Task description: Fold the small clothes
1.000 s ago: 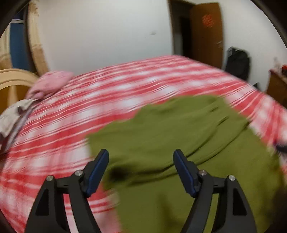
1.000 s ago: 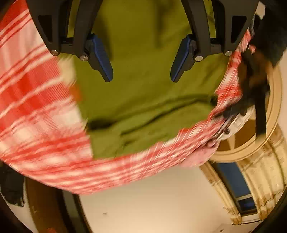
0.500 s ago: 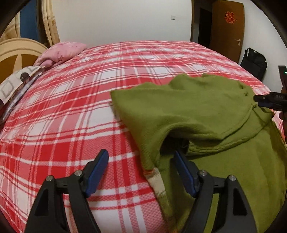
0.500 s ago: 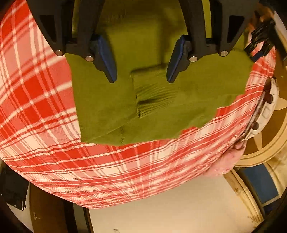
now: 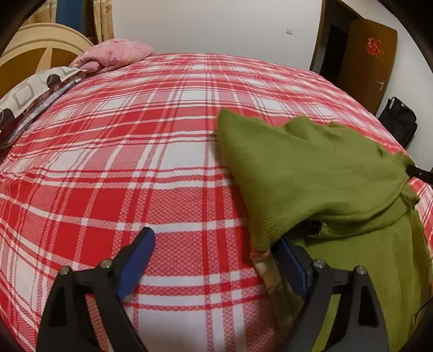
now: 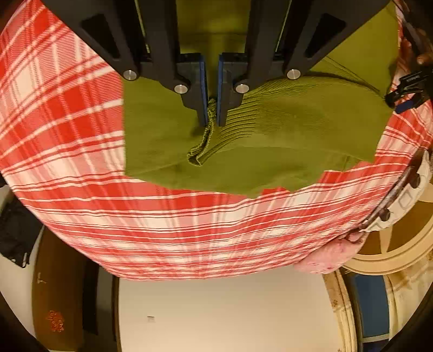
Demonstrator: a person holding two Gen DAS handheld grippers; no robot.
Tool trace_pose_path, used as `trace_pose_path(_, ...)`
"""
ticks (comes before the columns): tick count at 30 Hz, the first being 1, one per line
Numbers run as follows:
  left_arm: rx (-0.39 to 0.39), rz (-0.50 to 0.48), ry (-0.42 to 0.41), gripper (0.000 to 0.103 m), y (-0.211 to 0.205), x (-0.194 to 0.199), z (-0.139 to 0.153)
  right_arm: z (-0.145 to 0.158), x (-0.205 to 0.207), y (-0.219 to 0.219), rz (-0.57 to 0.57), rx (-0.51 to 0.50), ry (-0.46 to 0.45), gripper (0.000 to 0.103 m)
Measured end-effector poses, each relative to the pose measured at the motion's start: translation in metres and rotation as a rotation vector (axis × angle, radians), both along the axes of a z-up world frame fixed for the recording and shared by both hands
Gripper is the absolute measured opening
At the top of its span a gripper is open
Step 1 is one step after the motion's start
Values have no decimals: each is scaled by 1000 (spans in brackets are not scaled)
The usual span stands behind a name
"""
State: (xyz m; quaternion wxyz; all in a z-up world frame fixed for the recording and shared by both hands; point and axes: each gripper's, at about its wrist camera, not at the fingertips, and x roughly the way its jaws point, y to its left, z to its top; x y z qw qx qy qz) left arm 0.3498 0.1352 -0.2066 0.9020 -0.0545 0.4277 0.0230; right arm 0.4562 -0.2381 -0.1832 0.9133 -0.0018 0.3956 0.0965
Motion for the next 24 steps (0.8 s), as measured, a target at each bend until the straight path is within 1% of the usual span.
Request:
trace_pose_path(2, 6, -6, 6, 95, -1, 2, -2, -12, 4, -7, -23, -5, 40, 5)
trace_pose_path(4, 21, -9, 13, 95, -3, 3, -1, -30, 12, -9, -6, 1, 113, 6)
trace_pose_path(6, 18, -7, -7, 95, -3, -3, 3, -30, 10, -16, -26, 23, 102, 10)
trace_pose_path(7, 9, 2, -30, 95, -1, -10, 7, -27, 8, -18, -44, 19, 95, 24)
trace_pose_path(8, 4, 15, -62, 95, 0, -17, 13, -23, 6, -19, -50, 24, 88, 49)
trace_pose_path(9, 2, 29, -95, 95, 1, -24, 19, -17, 2, -21, -50, 40, 71, 62)
trace_pose_path(10, 1, 32, -115, 95, 0, -28, 23, -11, -2, -20, -44, 51, 46, 69)
trace_pose_path(12, -8, 6, -135, 95, -8, -30, 32, 0, -9, -9, -16, 22, 4, 69)
trace_pose_path(14, 4, -40, -127, 96, -23, -24, 35, 8, -12, 6, 24, 20, -30, 69)
trace_pose_path(16, 36, -64, -134, 96, -36, -16, 37, 11, -11, 21, 91, 47, -32, 69)
trace_pose_path(18, 59, -70, -143, 96, -45, -5, 39, 8, -7, 31, 114, 36, -33, 69)
trace_pose_path(20, 90, -58, -114, 98, -49, 11, 35, -2, 3, 38, 113, 5, 0, 69)
trace_pose_path(21, 136, -28, -87, 98, -49, 19, 29, -11, 10, 41, 110, -23, 23, 69)
trace_pose_path(22, 154, -17, -63, 98, -46, 24, 22, -18, 14, 42, 98, -59, 38, 69)
trace_pose_path(23, 151, -29, -21, 98, -44, 24, 15, -27, 18, 42, 78, -107, 60, 69)
trace_pose_path(24, 140, -46, 16, 99, -45, 24, 8, -38, 21, 39, 64, -133, 93, 69)
